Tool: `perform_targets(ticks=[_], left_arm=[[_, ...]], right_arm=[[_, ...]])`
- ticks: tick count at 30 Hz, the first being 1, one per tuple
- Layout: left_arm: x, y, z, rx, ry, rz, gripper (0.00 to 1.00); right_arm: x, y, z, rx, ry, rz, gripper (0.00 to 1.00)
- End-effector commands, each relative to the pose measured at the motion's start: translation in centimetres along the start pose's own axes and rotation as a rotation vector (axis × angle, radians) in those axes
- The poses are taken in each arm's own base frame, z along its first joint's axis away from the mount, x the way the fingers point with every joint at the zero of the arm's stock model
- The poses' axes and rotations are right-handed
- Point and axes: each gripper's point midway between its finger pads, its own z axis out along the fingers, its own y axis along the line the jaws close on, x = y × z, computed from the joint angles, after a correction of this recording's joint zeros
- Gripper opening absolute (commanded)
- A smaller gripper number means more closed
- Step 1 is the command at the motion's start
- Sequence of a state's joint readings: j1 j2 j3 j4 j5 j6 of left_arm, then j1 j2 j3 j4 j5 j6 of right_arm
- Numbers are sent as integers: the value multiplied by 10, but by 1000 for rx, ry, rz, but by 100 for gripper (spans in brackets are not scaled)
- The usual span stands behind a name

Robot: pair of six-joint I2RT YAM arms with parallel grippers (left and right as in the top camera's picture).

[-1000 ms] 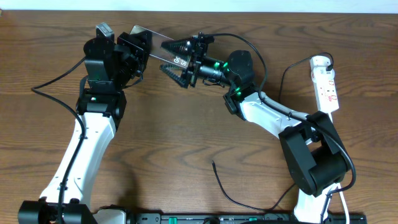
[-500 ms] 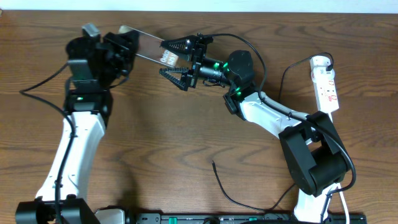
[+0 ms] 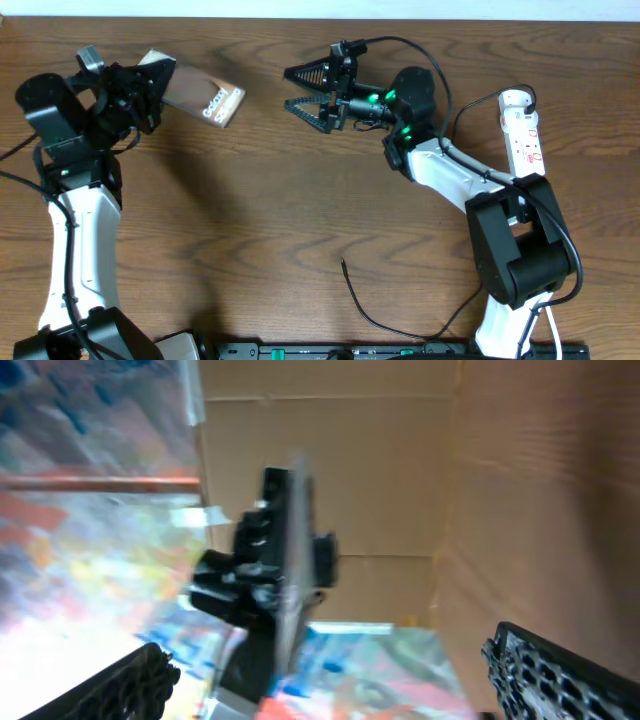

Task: Plug charger to phone and switch on socket
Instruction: 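Open the right gripper and pull the phone left with the left gripper, then move the right gripper down toward the black cable on the table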

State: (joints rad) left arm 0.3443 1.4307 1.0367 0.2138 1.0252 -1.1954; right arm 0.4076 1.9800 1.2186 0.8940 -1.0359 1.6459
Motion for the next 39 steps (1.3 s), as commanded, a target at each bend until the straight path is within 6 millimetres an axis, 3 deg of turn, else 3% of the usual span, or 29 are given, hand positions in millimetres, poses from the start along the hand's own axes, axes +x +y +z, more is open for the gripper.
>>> perform_targets(ticks=[1,4,7,10,13,15,17,24,31,39], left_arm=[[41,-19,-5,95,234,87,7],[55,-27,-10,139,318,129,7],[65,-35,-15,185,384,182,7],[67,-36,-16,191,401,185,7],[70,-37,-18,200,423,192,7],[73,-38,-19,210,439,204,7],[75,-39,-21,218,453,218,7],[78,-32,-21,268,485,363,7],[63,6,-3,248,494,309,7],[45,37,9,234,485,273,8]], right_arm=[[5,-5,-11,42,68,-177,99],[4,-23,-17,94,91,-197,99],[8,-27,-19,115,139,-244,99],[10,-32,-19,150,168,-254,99],[6,-49,-23,253,147,-231,99],[-1,-69,-31,399,106,-209,99],[-6,-92,-52,649,60,-193,99],[-5,-92,-98,1055,40,-214,99],[30,-117,-129,1368,114,-192,99],[83,-140,-125,1501,273,-205,99]])
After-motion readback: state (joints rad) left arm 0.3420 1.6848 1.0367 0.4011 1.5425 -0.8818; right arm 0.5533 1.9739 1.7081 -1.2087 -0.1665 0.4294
